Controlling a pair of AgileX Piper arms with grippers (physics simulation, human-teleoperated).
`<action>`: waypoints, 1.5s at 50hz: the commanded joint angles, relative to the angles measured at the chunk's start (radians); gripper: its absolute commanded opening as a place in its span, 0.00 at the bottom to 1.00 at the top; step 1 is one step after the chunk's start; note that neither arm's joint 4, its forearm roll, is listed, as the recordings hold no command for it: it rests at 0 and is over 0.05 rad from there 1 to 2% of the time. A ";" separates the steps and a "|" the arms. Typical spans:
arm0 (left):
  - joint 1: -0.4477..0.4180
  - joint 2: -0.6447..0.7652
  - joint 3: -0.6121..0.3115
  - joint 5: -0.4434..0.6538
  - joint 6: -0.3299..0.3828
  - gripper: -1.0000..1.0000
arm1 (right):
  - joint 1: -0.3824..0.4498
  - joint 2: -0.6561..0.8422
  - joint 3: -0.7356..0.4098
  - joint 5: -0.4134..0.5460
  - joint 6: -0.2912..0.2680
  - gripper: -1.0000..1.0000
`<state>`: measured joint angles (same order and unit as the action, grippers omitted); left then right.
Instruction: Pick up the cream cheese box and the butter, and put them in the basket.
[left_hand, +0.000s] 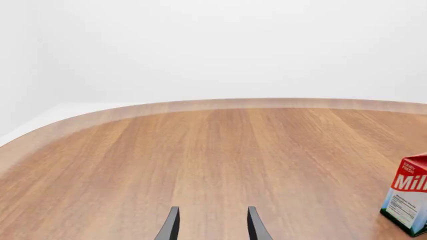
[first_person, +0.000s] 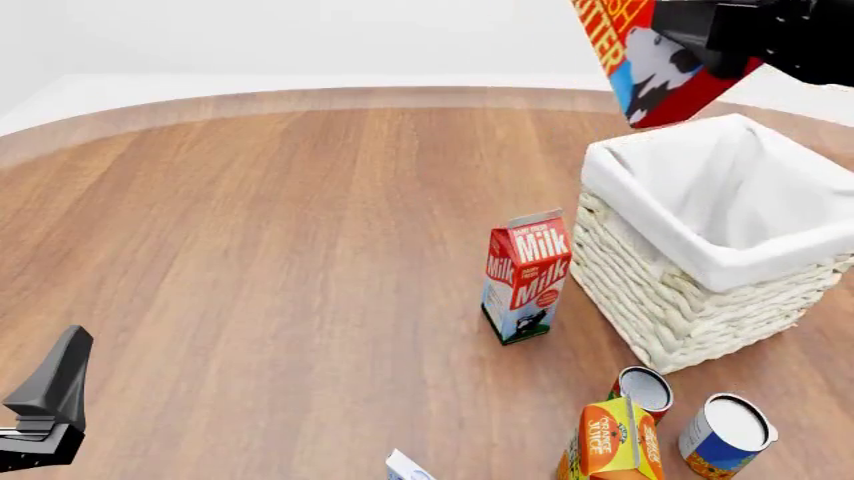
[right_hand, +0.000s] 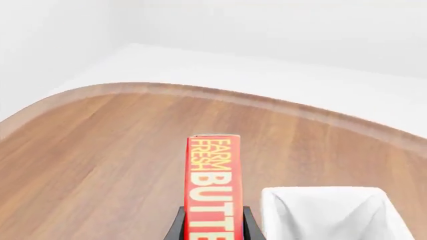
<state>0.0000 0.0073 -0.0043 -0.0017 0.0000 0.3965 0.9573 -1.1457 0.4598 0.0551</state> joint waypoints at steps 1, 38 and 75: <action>0.000 0.000 0.000 0.000 0.000 1.00 | -0.092 -0.024 -0.027 -0.019 0.068 0.00; 0.000 0.000 0.000 0.000 0.000 1.00 | -0.317 -0.018 0.157 -0.159 0.261 0.00; 0.000 0.000 0.000 0.000 0.000 1.00 | -0.438 0.013 0.285 -0.252 0.339 0.00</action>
<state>0.0000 0.0073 -0.0043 -0.0017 0.0000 -0.0248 0.9778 -0.8796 0.2341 0.3581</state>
